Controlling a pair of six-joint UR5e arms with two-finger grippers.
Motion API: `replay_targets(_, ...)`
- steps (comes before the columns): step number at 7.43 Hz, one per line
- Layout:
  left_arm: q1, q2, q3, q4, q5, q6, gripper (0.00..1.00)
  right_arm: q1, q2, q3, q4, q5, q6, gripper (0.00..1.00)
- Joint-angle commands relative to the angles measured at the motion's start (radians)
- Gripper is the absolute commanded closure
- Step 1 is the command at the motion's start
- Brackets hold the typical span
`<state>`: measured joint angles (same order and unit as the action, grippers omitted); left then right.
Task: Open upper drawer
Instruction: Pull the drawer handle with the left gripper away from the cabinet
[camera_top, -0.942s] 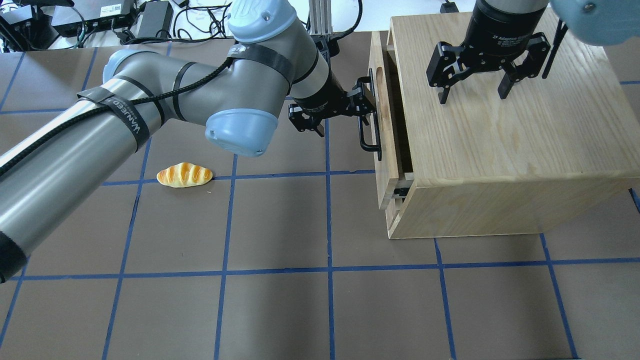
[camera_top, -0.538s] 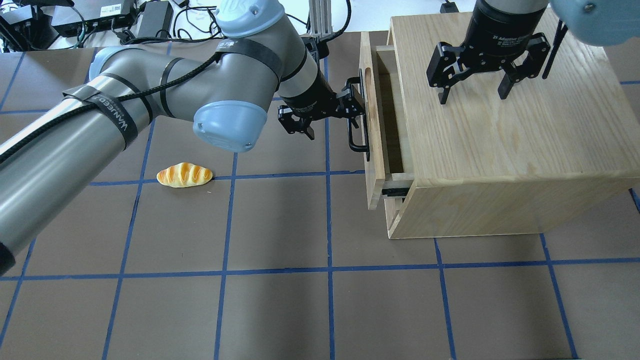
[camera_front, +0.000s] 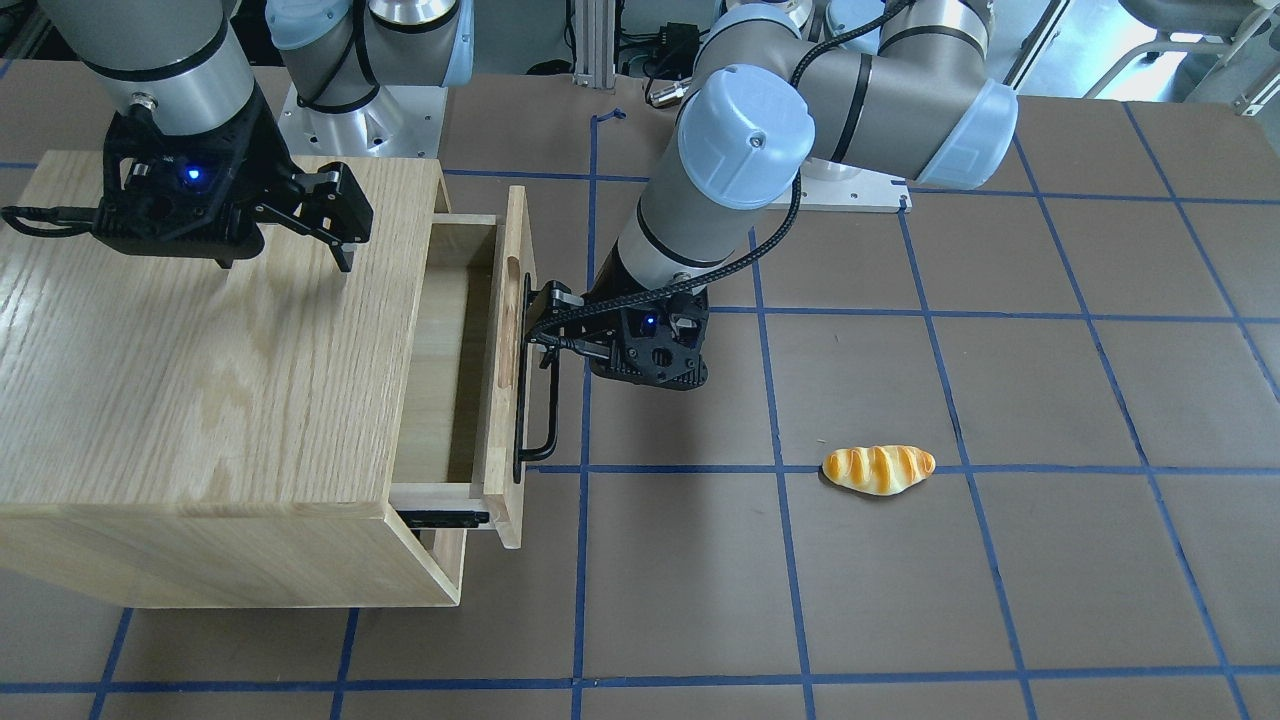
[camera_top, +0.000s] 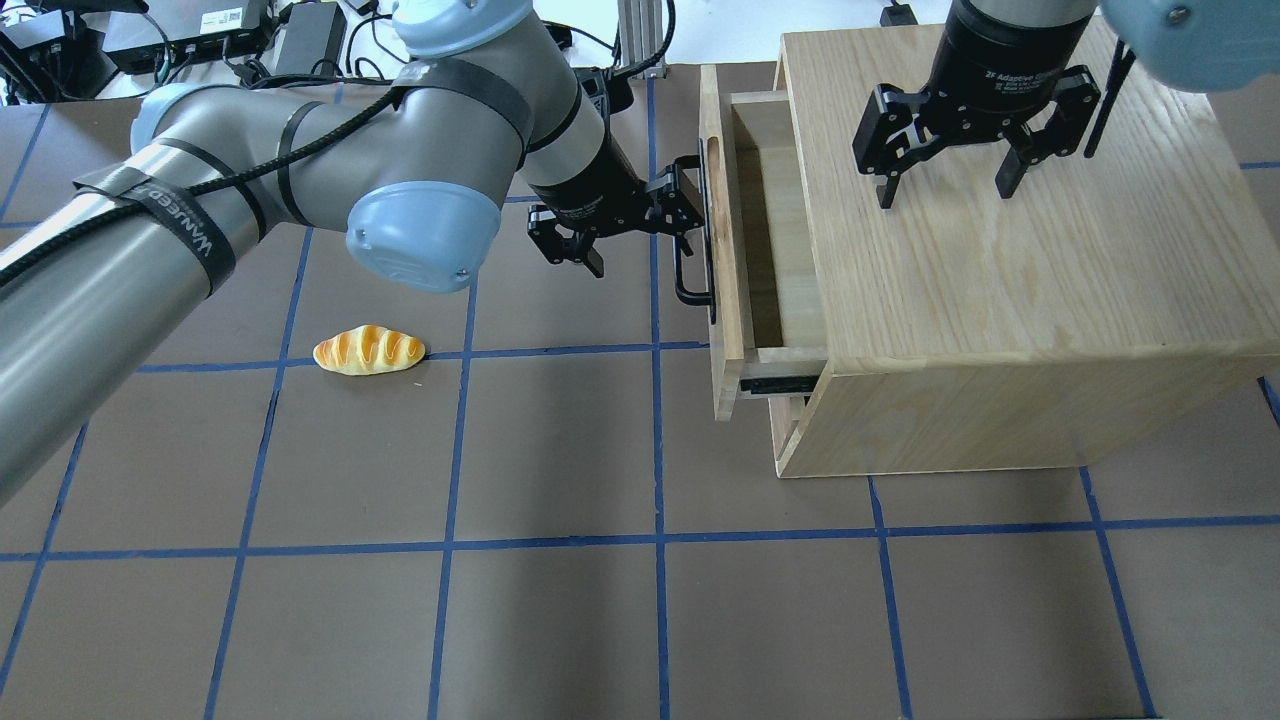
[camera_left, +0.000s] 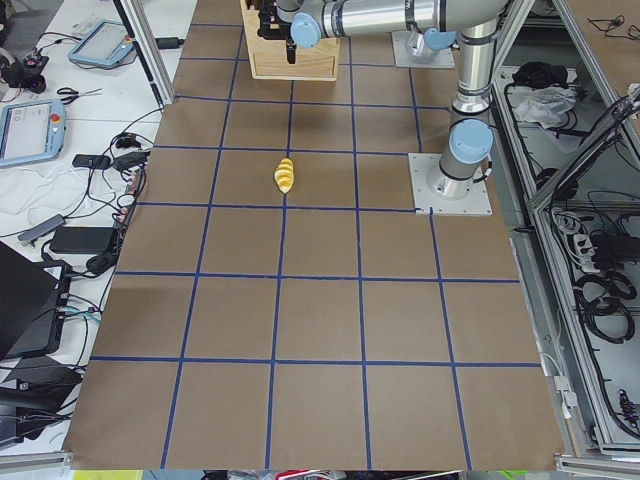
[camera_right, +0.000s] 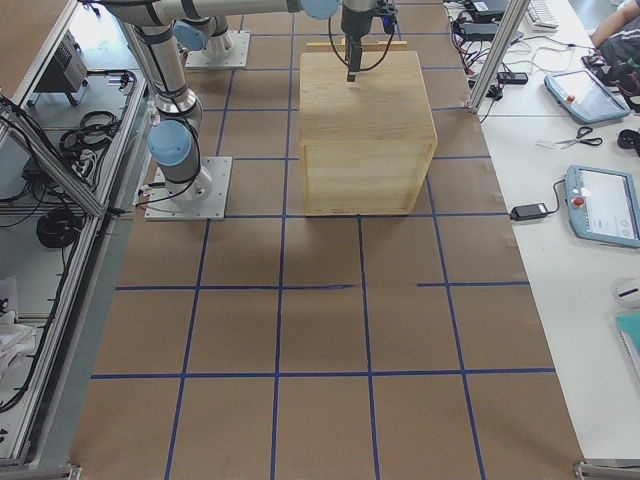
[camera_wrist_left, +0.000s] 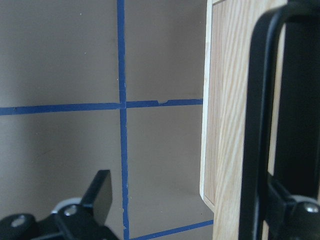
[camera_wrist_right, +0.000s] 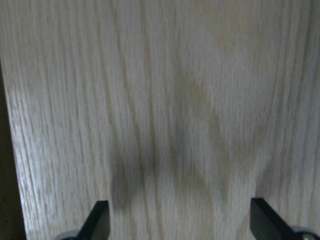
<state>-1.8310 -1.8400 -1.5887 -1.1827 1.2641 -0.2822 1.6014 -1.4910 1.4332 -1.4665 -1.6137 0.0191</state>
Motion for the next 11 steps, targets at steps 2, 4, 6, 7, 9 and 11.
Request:
replay_targets(2,0.029,0.027,-0.019,-0.018,0.0,0.084,0.0,-0.001,0.0,0.001,0.0,0.0,0.001,0.0)
replay_targets(4,0.042,0.044,-0.046,-0.018,0.001,0.087,0.0,0.0,0.0,0.0,0.0,0.0,-0.001,0.0)
replay_targets(6,0.058,0.062,-0.066,-0.02,0.003,0.149,0.0,0.0,0.0,0.0,0.0,0.0,-0.001,0.0)
replay_targets(7,0.074,0.073,-0.071,-0.02,0.001,0.153,0.0,0.0,0.0,0.0,0.0,0.0,0.001,0.0)
replay_targets(9,0.099,0.085,-0.073,-0.037,0.003,0.224,0.0,0.0,0.0,0.0,0.0,0.0,-0.001,0.0)
replay_targets(11,0.101,0.085,-0.073,-0.04,0.003,0.225,0.0,0.0,0.0,0.001,0.0,0.0,-0.001,0.0)
